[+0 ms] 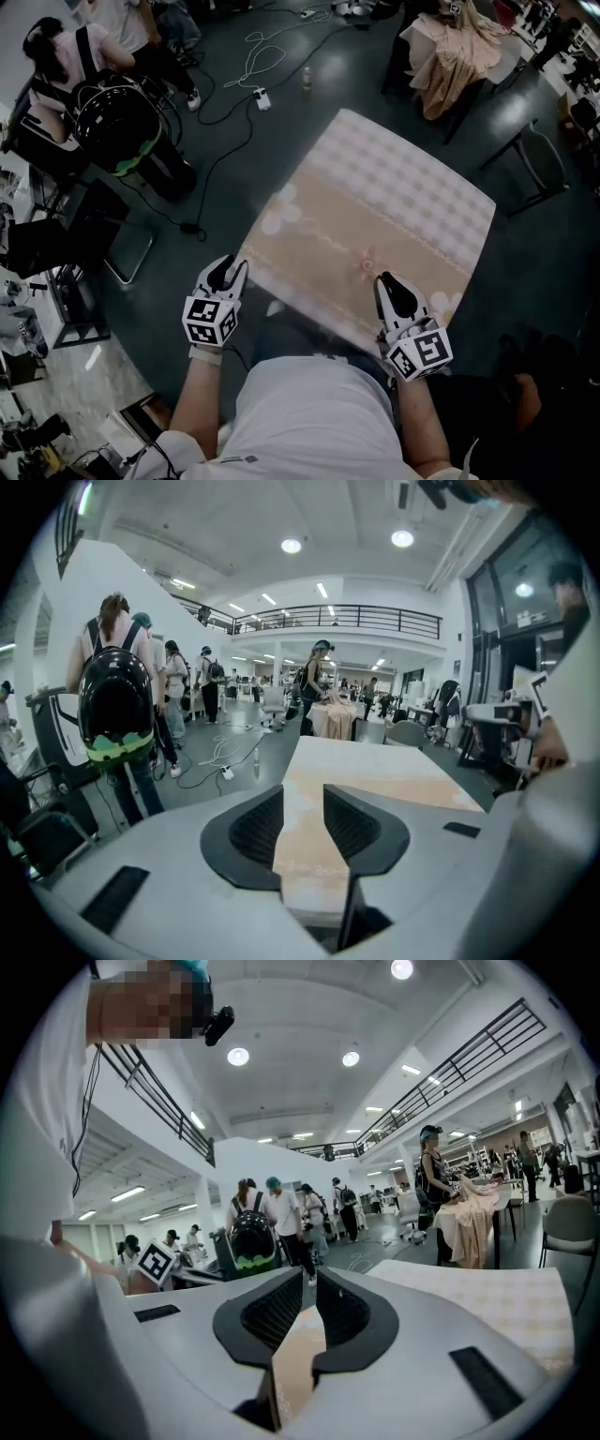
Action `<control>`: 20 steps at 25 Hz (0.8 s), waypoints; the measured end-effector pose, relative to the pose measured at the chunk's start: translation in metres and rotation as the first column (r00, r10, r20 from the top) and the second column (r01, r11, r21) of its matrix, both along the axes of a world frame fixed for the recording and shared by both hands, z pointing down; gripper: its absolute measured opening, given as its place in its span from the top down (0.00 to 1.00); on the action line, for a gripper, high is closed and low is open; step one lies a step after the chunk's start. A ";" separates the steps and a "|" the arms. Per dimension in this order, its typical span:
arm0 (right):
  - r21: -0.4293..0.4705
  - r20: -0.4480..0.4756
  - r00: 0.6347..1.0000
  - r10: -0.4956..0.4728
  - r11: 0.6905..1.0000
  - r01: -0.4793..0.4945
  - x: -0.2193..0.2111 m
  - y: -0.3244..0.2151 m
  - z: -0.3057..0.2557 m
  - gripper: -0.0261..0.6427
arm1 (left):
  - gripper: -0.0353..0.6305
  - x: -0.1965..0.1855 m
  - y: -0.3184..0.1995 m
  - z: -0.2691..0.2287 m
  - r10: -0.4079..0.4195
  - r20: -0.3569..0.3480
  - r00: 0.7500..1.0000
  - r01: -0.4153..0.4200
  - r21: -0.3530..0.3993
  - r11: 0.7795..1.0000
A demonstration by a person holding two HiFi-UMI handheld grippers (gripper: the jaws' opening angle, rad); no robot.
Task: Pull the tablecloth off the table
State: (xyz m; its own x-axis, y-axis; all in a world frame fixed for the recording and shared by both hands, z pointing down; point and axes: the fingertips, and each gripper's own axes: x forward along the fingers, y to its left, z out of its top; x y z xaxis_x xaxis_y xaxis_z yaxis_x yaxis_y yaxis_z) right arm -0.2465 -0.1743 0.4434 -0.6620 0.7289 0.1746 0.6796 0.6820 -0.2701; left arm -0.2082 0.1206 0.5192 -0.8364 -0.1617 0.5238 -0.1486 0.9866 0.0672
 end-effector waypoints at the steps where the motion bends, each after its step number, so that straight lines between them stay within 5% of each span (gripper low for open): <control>1: 0.008 -0.010 1.000 -0.002 1.000 0.002 0.000 0.000 0.004 0.92 | 0.77 -0.001 0.006 0.009 -0.013 -0.011 1.000 0.013 0.000 1.000; 7: 0.056 -0.065 0.998 0.025 0.998 -0.021 -0.002 0.000 0.028 0.92 | 0.66 -0.004 0.038 0.083 -0.012 -0.163 0.987 0.022 0.058 0.998; 12: 0.096 -0.088 0.994 0.071 0.993 -0.062 -0.013 0.005 0.031 0.92 | 0.56 -0.007 0.055 0.141 0.034 -0.324 0.946 0.017 0.152 0.988; 20: 0.153 -0.145 0.979 0.140 0.981 -0.118 -0.025 0.023 0.043 0.92 | 0.56 -0.006 0.066 0.208 0.139 -0.463 0.876 -0.039 0.219 0.975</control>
